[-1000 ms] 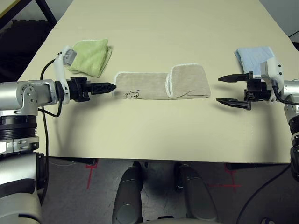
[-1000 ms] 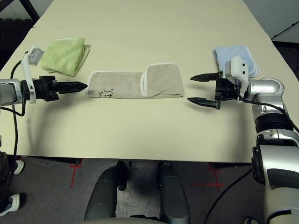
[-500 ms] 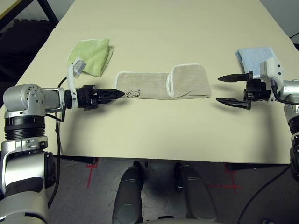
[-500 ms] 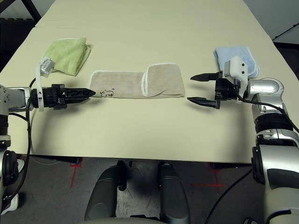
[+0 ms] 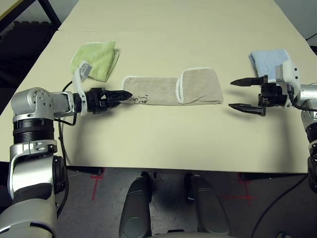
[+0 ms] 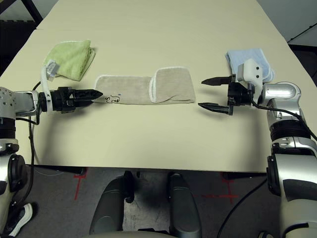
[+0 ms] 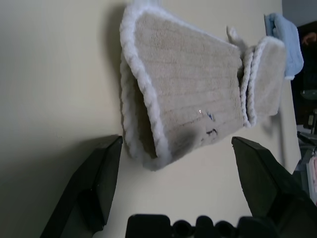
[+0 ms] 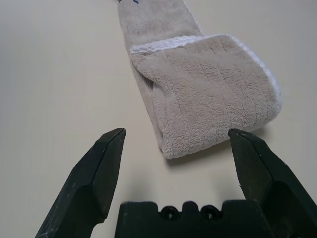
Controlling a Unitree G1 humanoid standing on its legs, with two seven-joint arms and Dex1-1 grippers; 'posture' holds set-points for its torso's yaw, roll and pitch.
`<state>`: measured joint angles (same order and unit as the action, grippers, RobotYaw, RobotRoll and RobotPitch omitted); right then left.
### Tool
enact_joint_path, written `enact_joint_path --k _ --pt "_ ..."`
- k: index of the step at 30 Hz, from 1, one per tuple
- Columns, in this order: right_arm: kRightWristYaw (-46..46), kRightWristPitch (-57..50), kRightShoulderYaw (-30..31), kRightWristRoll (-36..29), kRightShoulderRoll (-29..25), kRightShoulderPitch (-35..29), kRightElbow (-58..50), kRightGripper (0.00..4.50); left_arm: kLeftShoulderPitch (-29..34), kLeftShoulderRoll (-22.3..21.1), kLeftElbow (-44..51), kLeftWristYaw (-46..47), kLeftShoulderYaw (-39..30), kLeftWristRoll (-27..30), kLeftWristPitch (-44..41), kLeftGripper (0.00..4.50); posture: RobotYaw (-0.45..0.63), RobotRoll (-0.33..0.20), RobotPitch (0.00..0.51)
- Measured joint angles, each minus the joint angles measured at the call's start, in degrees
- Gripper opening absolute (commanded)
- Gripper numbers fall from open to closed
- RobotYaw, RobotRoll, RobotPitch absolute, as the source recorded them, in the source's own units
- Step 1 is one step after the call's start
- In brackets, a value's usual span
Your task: Fold the towel and set it aside.
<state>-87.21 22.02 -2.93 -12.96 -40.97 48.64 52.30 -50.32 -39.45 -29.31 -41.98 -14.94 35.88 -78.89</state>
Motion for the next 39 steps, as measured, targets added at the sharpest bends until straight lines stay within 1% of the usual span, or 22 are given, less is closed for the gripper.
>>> enact_joint_path --k 1,3,4,5,6,10,11,21,28,31,34,37,39 --pt "0.02 0.00 0.00 0.01 0.00 0.00 -0.03 4.50 -0.07 0.04 -0.33 0.21 -0.16 0.00 0.12 3.87 -0.07 0.000 0.209" --pt "0.10 0.00 0.00 0.10 0.00 0.00 -0.03 4.50 -0.08 0.17 -0.70 0.58 -0.32 0.01 0.26 3.16 -0.07 0.000 0.209" --pt "0.15 0.00 0.00 0.18 0.00 0.00 -0.03 4.50 -0.08 0.32 -0.75 0.72 -0.36 0.04 0.26 2.74 -0.07 0.000 0.209" --pt "0.19 0.00 0.00 0.22 0.00 0.00 -0.03 4.50 -0.08 0.47 -0.76 0.87 -0.45 0.06 0.25 2.41 -0.07 0.000 0.209" --pt "0.26 0.00 0.00 0.26 0.00 0.00 -0.03 4.50 -0.08 0.62 -0.76 0.94 -0.58 0.10 0.23 1.93 -0.07 0.000 0.208" --pt "0.56 0.01 0.00 0.34 0.00 0.00 -0.03 4.50 -0.08 0.85 -0.76 1.05 -0.87 0.20 0.02 0.37 -0.07 0.000 0.208" --pt "0.63 0.01 0.00 0.34 0.00 0.00 -0.03 4.50 -0.09 0.99 -0.76 1.05 -0.87 0.21 -0.06 0.05 -0.07 0.000 0.207" --pt "1.01 0.06 0.00 0.35 0.00 0.00 -0.03 4.50 -0.08 0.82 -0.79 0.93 -0.57 0.15 -0.35 0.05 -0.07 0.000 0.204" --pt "1.11 0.12 0.00 0.36 0.06 0.00 -0.03 4.50 1.13 -4.88 -1.16 -2.05 4.30 -2.61 3.65 0.05 -0.06 0.000 0.206" --pt "1.12 0.12 0.00 0.36 0.13 0.00 -0.03 4.50 1.72 -6.45 -2.07 -3.47 5.95 -3.84 4.98 0.05 -0.06 0.000 0.207" --pt "1.12 0.14 0.00 0.40 0.21 0.00 -0.03 4.50 1.72 -6.99 -2.73 -4.62 6.55 -4.52 5.94 0.05 -0.05 0.000 0.207" --pt "1.15 0.23 0.00 0.46 0.51 0.02 -0.02 4.50 1.72 -6.98 -2.72 -5.28 7.06 -4.74 6.45 0.72 -0.05 0.000 0.206" --pt "1.15 0.35 0.00 0.49 0.56 0.02 -0.02 4.50 1.72 -6.98 -2.64 -5.61 7.18 -4.81 6.45 1.43 -0.05 0.000 0.206"
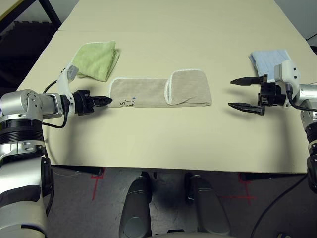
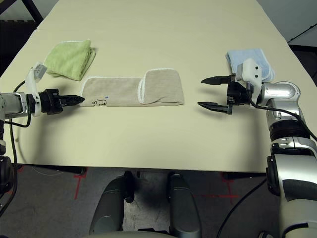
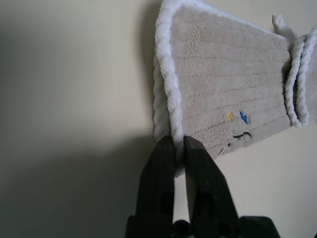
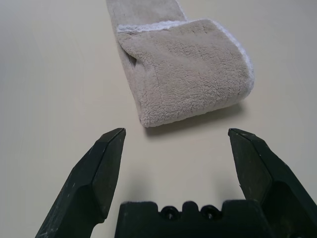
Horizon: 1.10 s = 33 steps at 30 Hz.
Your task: Fold the towel and set it aside.
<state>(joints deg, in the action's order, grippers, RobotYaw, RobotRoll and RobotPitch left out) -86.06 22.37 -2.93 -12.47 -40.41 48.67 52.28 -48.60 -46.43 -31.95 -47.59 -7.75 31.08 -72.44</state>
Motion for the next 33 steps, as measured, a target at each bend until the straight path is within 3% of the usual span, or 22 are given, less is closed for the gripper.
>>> enact_joint_path --k 8,22,25,33 --pt "0.00 0.28 0.00 0.27 0.13 0.09 0.07 4.50 -0.34 -2.50 2.06 -4.56 3.38 -0.44 -0.26 4.46 -0.05 0.000 0.204" --pt "0.02 0.35 0.00 0.56 0.29 0.08 0.07 4.50 -1.38 -1.05 0.70 -5.77 1.94 -0.18 -2.93 4.46 -0.06 0.000 0.200" --pt "0.11 0.35 0.00 0.65 0.28 0.07 0.07 4.50 -2.04 -0.46 -0.62 -5.61 0.82 0.25 -4.97 3.86 -0.07 0.000 0.199" --pt "0.74 0.39 0.00 0.81 0.28 0.08 0.07 4.50 -2.50 1.47 -2.87 -4.72 -0.68 0.52 -7.35 0.71 -0.07 0.000 0.201"
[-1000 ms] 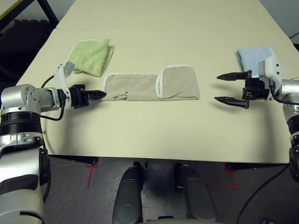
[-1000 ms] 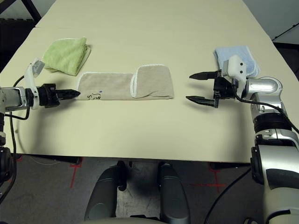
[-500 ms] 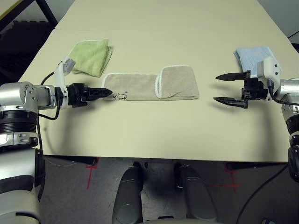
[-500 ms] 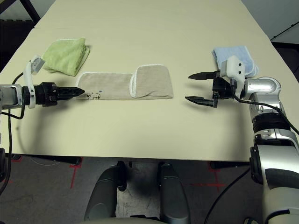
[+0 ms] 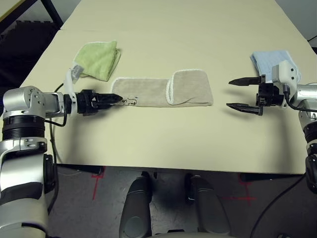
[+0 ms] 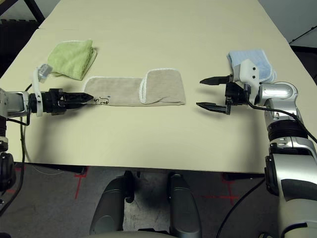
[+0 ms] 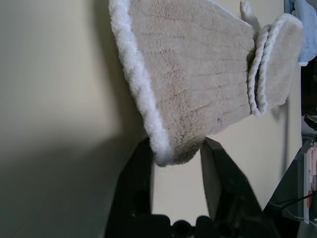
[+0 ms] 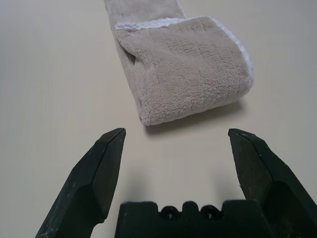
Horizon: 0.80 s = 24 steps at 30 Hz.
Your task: Fold the towel and set it aside.
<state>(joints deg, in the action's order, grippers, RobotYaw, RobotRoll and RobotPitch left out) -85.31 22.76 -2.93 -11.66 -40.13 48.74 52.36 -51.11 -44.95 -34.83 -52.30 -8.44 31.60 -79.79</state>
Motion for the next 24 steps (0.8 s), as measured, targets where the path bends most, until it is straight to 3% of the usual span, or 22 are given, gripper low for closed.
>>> enact_joint_path --k 2,10,22,24 --pt "0.02 0.01 0.00 0.02 0.00 0.00 0.00 4.50 -0.36 0.35 -0.54 0.42 -0.43 -0.03 0.35 0.04 -0.07 0.000 0.201" --pt "0.03 0.01 0.00 0.08 0.00 -0.02 -0.01 4.50 -1.52 0.93 -3.55 1.84 -0.72 -0.30 2.44 0.04 -0.06 0.000 0.200" --pt "0.10 0.10 0.00 0.47 0.01 -0.01 0.03 4.50 -1.07 -4.08 -4.28 -2.01 0.74 -0.96 3.74 0.04 -0.05 0.000 0.200" --pt "0.10 0.15 0.00 0.48 0.01 0.00 0.08 4.50 -0.80 -4.08 -4.28 -2.16 0.71 -0.95 3.51 0.53 -0.05 0.000 0.200"
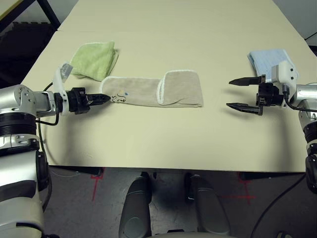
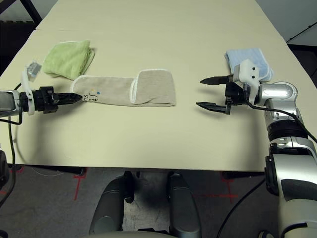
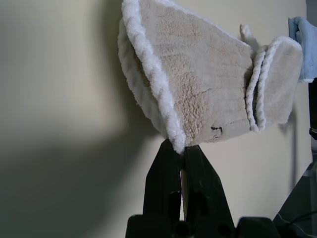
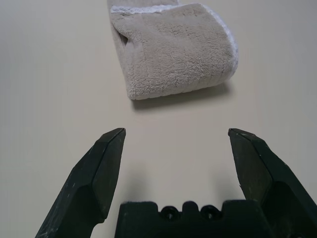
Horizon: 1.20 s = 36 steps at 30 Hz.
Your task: Fold the towel and set it aside.
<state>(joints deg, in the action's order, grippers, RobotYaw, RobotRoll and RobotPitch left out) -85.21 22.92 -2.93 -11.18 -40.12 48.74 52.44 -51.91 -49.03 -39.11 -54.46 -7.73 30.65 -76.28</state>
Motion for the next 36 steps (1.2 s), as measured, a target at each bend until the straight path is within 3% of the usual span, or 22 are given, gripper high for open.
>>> enact_joint_path --k 5,10,11,14,18,26,27,36 --pt "0.02 0.15 0.01 0.60 0.00 0.06 0.64 4.50 0.06 0.02 -0.01 -0.01 -0.79 0.13 -0.59 2.23 -0.05 0.000 0.202" --pt "0.02 0.27 0.01 0.75 0.00 0.11 0.89 4.50 -0.14 0.65 -0.10 0.15 -1.52 0.28 -0.93 4.23 -0.06 0.000 0.201" --pt "0.02 0.27 0.01 0.76 0.00 0.12 0.89 4.50 -0.27 0.93 -0.24 0.22 -1.85 0.31 -0.95 4.48 -0.06 0.000 0.201" --pt "0.02 0.29 0.01 0.78 -0.01 0.12 0.89 4.50 -1.31 1.45 -1.56 1.24 -3.21 0.40 -0.93 4.48 -0.06 0.000 0.202" --pt "0.01 0.29 0.01 0.79 -0.04 0.11 0.89 4.50 -2.20 2.80 -4.70 4.34 -5.42 0.25 -0.28 3.39 -0.07 0.000 0.202" --pt "-0.10 0.25 0.00 0.74 -0.48 0.08 0.89 4.50 -2.87 3.30 -6.89 6.96 -6.96 0.01 1.33 0.23 -0.07 0.000 0.201" --pt "-0.15 0.21 0.00 0.71 -0.48 0.08 0.88 4.50 -2.87 3.30 -6.96 7.00 -6.98 0.01 1.42 0.03 -0.07 0.000 0.201" --pt "-2.11 -1.59 0.00 -0.67 -0.01 0.08 -0.30 4.50 -2.86 2.61 -7.07 5.39 -4.68 -1.19 3.21 0.03 -0.06 0.000 0.196"
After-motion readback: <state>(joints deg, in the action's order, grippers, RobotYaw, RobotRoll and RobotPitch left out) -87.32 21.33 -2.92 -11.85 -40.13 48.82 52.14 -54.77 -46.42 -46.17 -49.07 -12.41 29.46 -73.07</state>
